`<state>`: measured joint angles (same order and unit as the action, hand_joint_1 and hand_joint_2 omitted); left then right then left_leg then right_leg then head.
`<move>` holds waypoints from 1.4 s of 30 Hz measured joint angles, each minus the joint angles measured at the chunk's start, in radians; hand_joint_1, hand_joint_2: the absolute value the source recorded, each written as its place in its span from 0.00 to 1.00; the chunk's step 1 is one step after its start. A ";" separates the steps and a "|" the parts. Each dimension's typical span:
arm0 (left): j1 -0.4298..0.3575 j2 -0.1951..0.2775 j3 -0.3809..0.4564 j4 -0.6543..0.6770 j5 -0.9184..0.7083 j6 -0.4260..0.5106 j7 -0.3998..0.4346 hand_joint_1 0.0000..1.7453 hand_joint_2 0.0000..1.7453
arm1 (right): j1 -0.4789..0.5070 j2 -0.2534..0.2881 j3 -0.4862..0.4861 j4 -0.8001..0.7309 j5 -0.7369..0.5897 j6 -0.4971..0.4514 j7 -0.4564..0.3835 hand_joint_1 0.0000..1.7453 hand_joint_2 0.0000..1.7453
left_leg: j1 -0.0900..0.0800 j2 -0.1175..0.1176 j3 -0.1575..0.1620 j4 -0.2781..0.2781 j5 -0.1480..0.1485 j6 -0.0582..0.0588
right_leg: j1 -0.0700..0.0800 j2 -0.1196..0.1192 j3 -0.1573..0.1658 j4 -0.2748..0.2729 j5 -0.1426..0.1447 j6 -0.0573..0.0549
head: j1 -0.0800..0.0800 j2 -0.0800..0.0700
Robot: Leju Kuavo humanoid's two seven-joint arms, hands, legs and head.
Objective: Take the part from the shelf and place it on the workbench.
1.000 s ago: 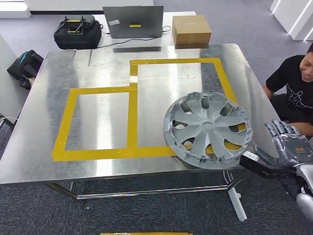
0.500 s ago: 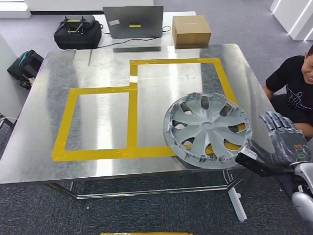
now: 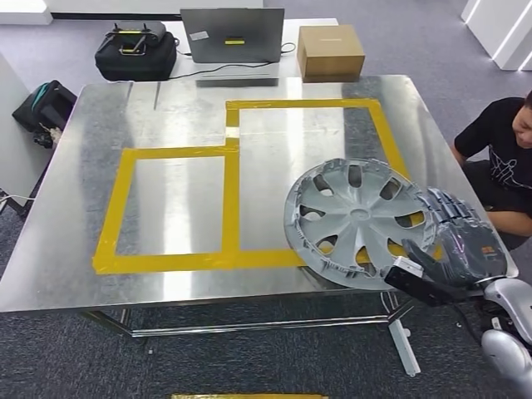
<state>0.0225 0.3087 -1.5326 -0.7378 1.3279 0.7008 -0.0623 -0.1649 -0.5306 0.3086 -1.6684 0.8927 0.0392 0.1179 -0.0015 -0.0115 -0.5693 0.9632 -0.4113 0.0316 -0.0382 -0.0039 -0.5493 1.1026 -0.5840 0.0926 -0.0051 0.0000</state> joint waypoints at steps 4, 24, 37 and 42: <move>0.004 -0.004 0.009 0.000 -0.016 0.000 0.009 0.00 0.00 | 0.026 0.000 0.002 -0.006 -0.035 0.000 0.004 0.00 0.00 | -0.004 -0.002 -0.001 0.003 -0.001 0.001 | 0.007 0.001 -0.083 0.146 -0.015 -0.006 | 0.000 0.000; 0.009 -0.007 0.041 0.000 -0.070 0.001 0.036 0.00 0.00 | 0.135 -0.018 -0.035 -0.065 -0.065 -0.007 0.013 0.00 0.00 | 0.004 -0.002 0.087 0.020 -0.090 -0.054 | 0.011 -0.003 -0.073 -0.097 0.190 -0.039 | -0.009 0.000; 0.011 -0.010 0.051 0.000 -0.070 0.001 0.037 0.00 0.00 | 0.149 -0.026 -0.040 -0.069 -0.065 -0.008 0.014 0.00 0.00 | -0.019 -0.001 -0.036 0.007 0.020 0.004 | 0.029 0.002 -0.017 0.033 0.071 -0.035 | -0.003 0.000; 0.012 -0.010 0.053 0.000 -0.070 0.001 0.037 0.00 0.00 | 0.149 -0.028 -0.044 -0.075 -0.065 -0.010 0.014 0.00 0.00 | -0.020 -0.002 -0.052 0.007 0.056 -0.019 | 0.039 0.003 0.072 -0.133 0.077 -0.058 | 0.002 0.000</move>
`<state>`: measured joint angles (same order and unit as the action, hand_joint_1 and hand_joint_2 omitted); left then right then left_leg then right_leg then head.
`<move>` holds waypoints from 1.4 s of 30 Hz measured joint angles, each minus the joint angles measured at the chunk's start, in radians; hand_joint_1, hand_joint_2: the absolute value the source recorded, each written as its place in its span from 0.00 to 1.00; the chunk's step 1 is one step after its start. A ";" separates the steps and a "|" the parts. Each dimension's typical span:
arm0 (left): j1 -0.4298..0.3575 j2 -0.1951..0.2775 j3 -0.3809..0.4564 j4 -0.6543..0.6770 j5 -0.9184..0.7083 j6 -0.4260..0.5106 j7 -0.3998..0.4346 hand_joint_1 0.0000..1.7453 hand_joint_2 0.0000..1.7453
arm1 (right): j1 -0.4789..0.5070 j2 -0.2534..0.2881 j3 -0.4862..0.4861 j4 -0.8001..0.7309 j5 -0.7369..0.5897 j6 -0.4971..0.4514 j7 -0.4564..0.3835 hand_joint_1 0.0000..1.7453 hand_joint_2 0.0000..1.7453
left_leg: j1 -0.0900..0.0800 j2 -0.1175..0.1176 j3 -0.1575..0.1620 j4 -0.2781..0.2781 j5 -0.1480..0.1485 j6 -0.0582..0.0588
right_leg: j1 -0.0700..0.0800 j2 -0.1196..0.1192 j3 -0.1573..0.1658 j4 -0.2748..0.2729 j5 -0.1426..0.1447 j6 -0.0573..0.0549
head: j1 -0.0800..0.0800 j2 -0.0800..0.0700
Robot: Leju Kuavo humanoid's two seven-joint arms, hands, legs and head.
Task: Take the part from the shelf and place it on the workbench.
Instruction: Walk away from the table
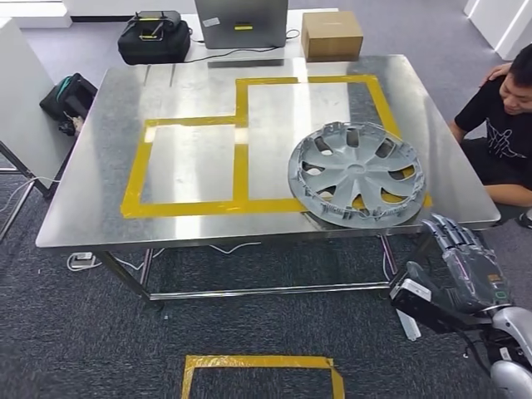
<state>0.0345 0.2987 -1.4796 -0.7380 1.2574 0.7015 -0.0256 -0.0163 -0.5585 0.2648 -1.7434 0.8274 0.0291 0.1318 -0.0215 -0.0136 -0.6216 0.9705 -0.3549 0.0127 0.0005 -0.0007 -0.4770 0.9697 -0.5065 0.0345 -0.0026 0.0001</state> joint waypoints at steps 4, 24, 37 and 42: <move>0.002 -0.001 0.001 0.000 -0.004 0.000 0.002 0.00 0.00 | 0.001 0.000 0.000 -0.002 0.000 0.000 0.000 0.00 0.00 | 0.008 0.001 -0.055 0.135 -0.144 -0.029 | -0.009 -0.006 -0.039 -0.003 0.047 -0.024 | -0.005 0.000; 0.014 0.000 0.050 -0.001 -0.094 0.000 0.038 0.00 0.00 | 0.093 -0.002 -0.062 -0.028 -0.022 0.010 0.020 0.00 0.00 | 0.011 0.005 0.092 -0.032 -0.074 0.016 | -0.015 -0.004 -0.182 0.256 -0.005 0.030 | 0.001 0.000; 0.026 -0.002 0.094 -0.002 -0.177 0.000 0.065 0.00 0.00 | 0.124 -0.002 -0.098 -0.054 -0.034 0.012 0.018 0.00 0.00 | 0.014 0.004 -0.045 0.256 -0.224 -0.038 | -0.007 -0.004 -0.065 -0.013 0.075 -0.024 | -0.003 0.000; 0.029 -0.002 0.113 -0.002 -0.200 0.000 0.070 0.00 0.00 | 0.138 -0.002 -0.109 -0.057 -0.039 0.012 0.018 0.00 0.00 | 0.017 0.005 0.120 0.034 -0.132 -0.031 | -0.006 -0.005 -0.102 0.002 0.099 -0.008 | -0.002 0.000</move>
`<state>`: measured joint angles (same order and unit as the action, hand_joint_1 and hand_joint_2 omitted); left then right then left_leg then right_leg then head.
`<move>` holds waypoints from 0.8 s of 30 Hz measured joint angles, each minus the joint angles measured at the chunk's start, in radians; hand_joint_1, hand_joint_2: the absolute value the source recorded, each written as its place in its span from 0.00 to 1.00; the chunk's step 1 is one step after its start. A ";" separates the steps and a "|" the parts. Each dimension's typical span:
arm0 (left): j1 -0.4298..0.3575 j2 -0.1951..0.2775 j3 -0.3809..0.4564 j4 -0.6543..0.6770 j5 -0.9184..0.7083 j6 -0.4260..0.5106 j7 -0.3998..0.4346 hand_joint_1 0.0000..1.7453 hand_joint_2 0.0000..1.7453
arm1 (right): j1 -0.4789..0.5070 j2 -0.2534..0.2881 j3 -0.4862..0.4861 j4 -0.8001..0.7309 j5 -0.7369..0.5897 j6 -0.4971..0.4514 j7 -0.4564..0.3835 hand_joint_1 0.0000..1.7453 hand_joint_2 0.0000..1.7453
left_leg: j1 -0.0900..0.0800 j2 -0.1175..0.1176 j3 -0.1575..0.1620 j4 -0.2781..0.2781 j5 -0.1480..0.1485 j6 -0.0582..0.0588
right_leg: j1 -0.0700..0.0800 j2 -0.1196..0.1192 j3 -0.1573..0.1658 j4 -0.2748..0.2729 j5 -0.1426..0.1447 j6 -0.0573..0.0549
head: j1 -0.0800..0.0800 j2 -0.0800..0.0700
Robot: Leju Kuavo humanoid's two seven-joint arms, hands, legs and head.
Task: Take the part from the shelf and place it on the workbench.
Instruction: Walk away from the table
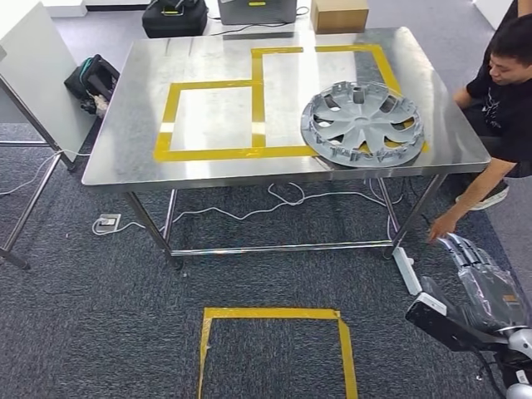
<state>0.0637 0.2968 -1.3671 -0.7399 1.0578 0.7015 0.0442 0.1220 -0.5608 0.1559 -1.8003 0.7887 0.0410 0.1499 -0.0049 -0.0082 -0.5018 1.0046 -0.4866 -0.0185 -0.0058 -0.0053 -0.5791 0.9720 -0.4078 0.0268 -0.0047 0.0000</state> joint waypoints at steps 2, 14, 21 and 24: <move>0.000 0.000 0.005 0.000 -0.001 0.000 0.000 0.00 0.00 | 0.002 0.000 -0.006 -0.003 0.000 0.000 0.000 0.00 0.00 | -0.002 -0.001 0.032 -0.061 0.001 0.009 | 0.003 0.000 -0.007 0.006 0.005 0.006 | 0.001 0.000; 0.016 0.002 0.031 -0.005 -0.026 0.000 0.025 0.00 0.00 | 0.011 0.000 -0.016 -0.003 -0.021 0.002 -0.001 0.00 0.00 | -0.020 -0.001 -0.006 -0.049 0.024 0.043 | -0.012 0.001 -0.026 -0.012 0.052 0.028 | 0.008 0.000; 0.023 0.006 0.043 -0.013 -0.034 0.000 0.034 0.00 0.00 | 0.017 0.000 -0.029 -0.008 -0.036 0.005 -0.006 0.00 0.00 | -0.010 0.003 -0.027 -0.052 0.050 0.067 | -0.014 0.002 -0.080 0.082 -0.015 0.050 | 0.011 0.000; 0.025 0.006 0.044 -0.016 -0.040 0.000 0.039 0.00 0.00 | 0.020 0.000 -0.030 -0.008 -0.041 0.007 -0.009 0.00 0.00 | -0.009 0.004 -0.044 -0.051 0.060 0.065 | -0.015 0.003 -0.148 0.284 -0.126 0.054 | 0.012 0.000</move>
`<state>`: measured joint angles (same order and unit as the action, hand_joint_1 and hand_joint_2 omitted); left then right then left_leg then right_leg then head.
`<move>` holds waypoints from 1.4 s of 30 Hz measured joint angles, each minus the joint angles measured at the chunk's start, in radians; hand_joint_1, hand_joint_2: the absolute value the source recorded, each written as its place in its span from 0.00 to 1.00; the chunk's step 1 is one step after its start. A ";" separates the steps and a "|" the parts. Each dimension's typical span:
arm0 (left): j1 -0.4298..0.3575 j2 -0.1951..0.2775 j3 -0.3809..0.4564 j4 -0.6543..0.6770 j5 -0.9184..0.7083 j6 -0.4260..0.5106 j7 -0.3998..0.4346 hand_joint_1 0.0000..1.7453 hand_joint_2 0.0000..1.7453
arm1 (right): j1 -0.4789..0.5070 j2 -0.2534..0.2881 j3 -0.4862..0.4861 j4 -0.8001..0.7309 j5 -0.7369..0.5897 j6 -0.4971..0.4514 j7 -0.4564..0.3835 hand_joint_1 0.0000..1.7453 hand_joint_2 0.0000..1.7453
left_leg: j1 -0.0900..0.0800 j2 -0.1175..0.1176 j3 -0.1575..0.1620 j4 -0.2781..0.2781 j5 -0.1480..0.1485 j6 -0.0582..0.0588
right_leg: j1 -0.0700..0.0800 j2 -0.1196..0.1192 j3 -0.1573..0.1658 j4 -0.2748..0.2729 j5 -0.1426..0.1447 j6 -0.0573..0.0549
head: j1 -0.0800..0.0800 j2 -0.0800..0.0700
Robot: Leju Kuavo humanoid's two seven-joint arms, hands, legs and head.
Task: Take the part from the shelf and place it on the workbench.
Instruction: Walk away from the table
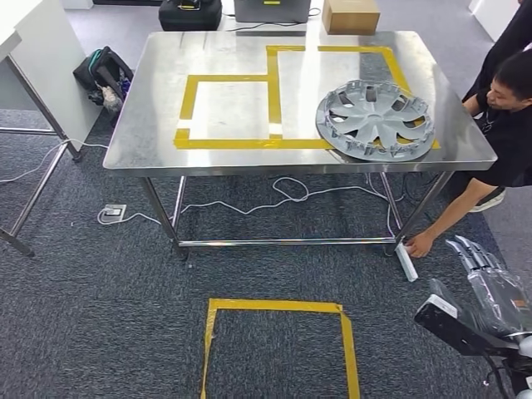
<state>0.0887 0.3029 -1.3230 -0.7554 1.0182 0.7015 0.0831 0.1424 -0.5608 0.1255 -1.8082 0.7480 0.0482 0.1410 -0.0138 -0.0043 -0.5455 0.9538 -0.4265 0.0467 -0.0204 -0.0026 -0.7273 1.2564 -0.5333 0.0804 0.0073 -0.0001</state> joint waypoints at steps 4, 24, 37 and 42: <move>0.004 0.001 0.002 -0.008 -0.011 0.000 0.012 0.00 0.00 | 0.001 0.000 0.000 0.000 0.019 -0.005 0.000 0.00 0.00 | 0.006 -0.001 -0.011 0.007 0.008 -0.016 | -0.003 0.001 0.128 -0.155 0.049 0.003 | 0.000 0.000; 0.010 0.007 0.025 -0.030 -0.042 0.000 0.029 0.00 0.00 | 0.001 0.001 0.000 -0.003 0.051 -0.019 0.000 0.00 0.00 | 0.004 -0.004 0.018 0.017 -0.035 -0.037 | 0.017 0.001 0.145 -0.259 0.111 -0.040 | -0.010 0.000; 0.018 0.010 0.034 -0.047 -0.077 0.000 0.052 0.00 0.00 | -0.004 0.005 0.000 -0.002 0.094 -0.032 0.000 0.00 0.00 | 0.010 -0.091 -0.006 0.018 -0.002 -0.035 | -0.003 0.081 0.187 -0.252 0.069 -0.015 | -0.004 0.000; 0.021 0.009 0.038 -0.049 -0.084 0.000 0.052 0.00 0.00 | -0.017 0.007 0.001 -0.001 0.103 -0.037 -0.002 0.00 0.00 | 0.014 -0.077 -0.046 0.062 -0.022 -0.064 | 0.000 0.033 0.189 -0.264 0.074 -0.051 | -0.010 0.000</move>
<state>0.1102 0.3117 -1.2850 -0.8045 0.9340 0.7012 0.1354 0.1251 -0.5540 0.1263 -1.8089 0.8509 0.0109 0.1394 0.0003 -0.0816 -0.5913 1.0155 -0.4486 -0.0175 -0.0205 0.0300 -0.5380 0.9929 -0.4589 0.0298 -0.0030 0.0000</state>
